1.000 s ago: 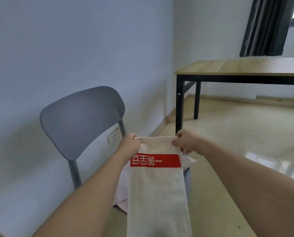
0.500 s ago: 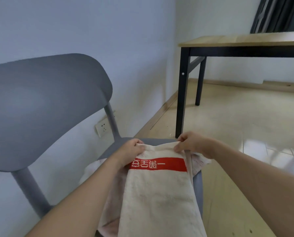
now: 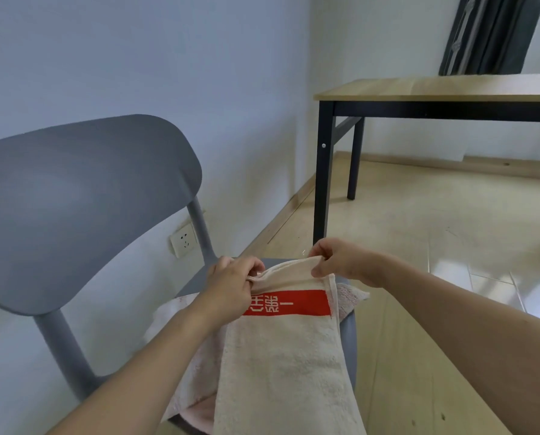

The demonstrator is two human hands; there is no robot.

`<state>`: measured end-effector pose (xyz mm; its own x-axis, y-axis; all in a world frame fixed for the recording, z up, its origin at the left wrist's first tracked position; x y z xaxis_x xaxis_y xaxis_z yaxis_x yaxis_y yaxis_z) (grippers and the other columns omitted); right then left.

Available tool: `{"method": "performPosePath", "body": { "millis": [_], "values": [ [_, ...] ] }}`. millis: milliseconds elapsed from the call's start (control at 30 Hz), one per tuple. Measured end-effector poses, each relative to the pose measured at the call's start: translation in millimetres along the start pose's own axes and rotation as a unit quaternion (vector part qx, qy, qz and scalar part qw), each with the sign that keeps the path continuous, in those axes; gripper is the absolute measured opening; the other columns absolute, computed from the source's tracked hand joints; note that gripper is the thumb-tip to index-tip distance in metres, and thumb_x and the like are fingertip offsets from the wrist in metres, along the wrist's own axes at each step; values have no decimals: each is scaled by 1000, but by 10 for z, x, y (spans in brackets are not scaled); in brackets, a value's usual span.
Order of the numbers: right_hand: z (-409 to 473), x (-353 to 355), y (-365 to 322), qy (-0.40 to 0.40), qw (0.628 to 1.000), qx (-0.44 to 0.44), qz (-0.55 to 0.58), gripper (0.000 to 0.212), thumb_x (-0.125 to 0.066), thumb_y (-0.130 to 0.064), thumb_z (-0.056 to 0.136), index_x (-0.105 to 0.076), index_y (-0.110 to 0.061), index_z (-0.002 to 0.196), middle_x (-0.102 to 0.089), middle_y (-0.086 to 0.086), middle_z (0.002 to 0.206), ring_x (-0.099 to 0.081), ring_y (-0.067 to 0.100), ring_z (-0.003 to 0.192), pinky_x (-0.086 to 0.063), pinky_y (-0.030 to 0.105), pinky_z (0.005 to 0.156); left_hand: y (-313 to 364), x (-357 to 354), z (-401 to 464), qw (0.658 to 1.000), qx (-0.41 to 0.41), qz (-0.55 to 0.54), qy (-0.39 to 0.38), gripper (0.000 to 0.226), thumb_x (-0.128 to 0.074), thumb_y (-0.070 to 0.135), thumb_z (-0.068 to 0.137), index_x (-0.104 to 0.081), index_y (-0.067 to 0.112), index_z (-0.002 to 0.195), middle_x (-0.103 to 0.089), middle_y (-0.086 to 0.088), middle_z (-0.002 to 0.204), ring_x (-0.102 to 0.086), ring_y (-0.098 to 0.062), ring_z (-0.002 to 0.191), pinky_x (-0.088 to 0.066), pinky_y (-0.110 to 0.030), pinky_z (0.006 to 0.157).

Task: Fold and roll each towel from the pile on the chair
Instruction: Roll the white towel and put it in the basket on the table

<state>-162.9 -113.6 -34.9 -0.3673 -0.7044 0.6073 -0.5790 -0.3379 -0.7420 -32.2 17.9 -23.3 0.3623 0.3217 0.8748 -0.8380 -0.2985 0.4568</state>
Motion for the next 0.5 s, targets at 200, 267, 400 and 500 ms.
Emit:
{"method": "performPosePath", "body": {
  "millis": [200,267,400,500],
  "values": [
    [-73,60,51,-16,998,-33,-49,25,-62,-6,87,-60,-14,110,-63,7,110,-61,20,96,-54,25,79,60,-267,168,996,-15,35,-76,33,-34,18,96,-56,33,116,-51,13,116,-31,-14,115,-28,-33,98],
    [-78,87,163,-9,993,-74,-92,25,-62,-10,88,-62,-9,114,-63,8,113,-59,22,102,-53,28,84,19,-385,208,991,12,66,-116,28,-34,26,97,-55,32,115,-50,9,115,-33,-17,116,-30,-38,101],
    [-18,27,340,-18,983,-143,-114,35,-62,-10,88,-55,-5,123,-58,11,118,-54,23,105,-48,34,95,-57,-601,277,975,56,112,-184,27,-34,34,98,-52,24,115,-46,0,122,-38,-23,119,-33,-43,103],
    [57,44,314,-10,981,-147,-124,35,-61,-8,88,-55,-2,122,-59,12,118,-55,25,106,-46,33,96,-103,-654,371,967,89,121,-207,33,-34,35,94,-54,20,115,-47,-6,127,-42,-26,119,-35,-45,103]
  ]
}}
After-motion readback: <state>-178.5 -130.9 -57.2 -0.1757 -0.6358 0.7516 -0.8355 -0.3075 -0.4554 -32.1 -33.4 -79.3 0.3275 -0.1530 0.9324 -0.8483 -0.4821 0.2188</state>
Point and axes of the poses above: each hand's wrist, its own z-axis towards the middle knuckle, its own x-axis out of the back of the hand, y = z × x, the point moved 10 cm from there along z, towards the middle knuckle
